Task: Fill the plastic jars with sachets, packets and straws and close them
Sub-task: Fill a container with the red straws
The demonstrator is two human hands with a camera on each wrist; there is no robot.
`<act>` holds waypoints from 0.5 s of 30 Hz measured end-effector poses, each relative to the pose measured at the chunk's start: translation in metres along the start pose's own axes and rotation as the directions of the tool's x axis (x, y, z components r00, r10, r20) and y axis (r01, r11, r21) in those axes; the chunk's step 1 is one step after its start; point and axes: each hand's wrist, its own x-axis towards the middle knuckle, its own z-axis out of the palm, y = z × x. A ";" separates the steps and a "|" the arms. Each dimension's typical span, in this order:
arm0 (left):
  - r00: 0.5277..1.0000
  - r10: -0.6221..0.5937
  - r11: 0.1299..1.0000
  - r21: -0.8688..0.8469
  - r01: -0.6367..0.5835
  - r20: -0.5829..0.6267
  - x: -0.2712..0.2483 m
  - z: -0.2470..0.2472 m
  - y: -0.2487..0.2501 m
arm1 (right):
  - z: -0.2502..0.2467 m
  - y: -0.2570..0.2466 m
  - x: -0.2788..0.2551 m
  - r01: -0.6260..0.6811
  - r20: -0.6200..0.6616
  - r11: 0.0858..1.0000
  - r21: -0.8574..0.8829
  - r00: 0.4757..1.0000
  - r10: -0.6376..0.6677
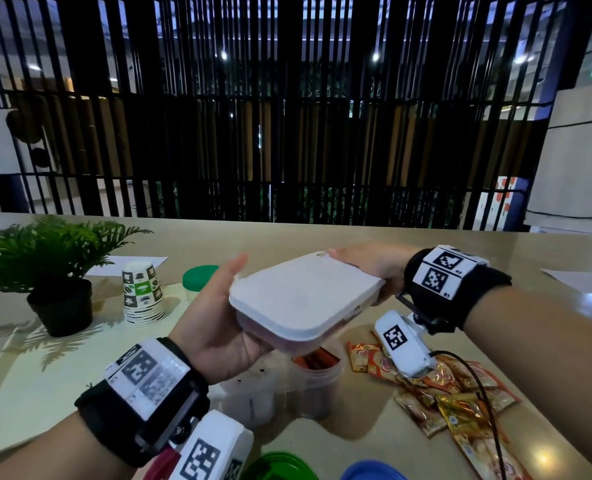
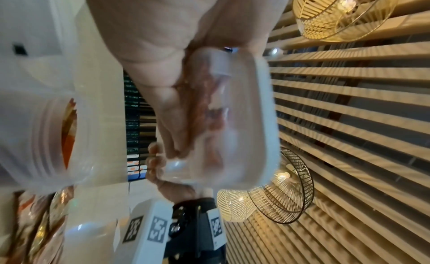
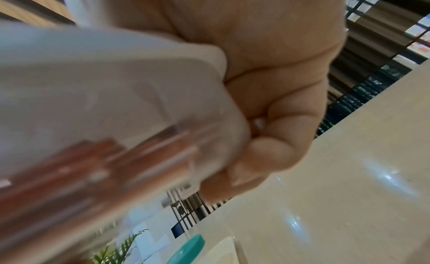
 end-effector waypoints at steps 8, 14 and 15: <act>0.913 0.358 0.911 0.287 -0.296 -0.197 0.004 0.008 -0.011 | 0.002 0.011 0.010 -0.026 -0.097 0.992 0.122 0.995 0.038; 0.888 0.401 0.867 0.406 -0.290 -0.223 0.004 0.008 -0.017 | 0.006 0.015 0.005 0.060 -0.061 0.990 0.130 0.997 -0.052; 0.883 0.412 0.857 0.423 -0.293 -0.223 0.003 0.008 -0.017 | 0.007 0.015 0.005 0.076 -0.059 0.989 0.125 0.996 -0.069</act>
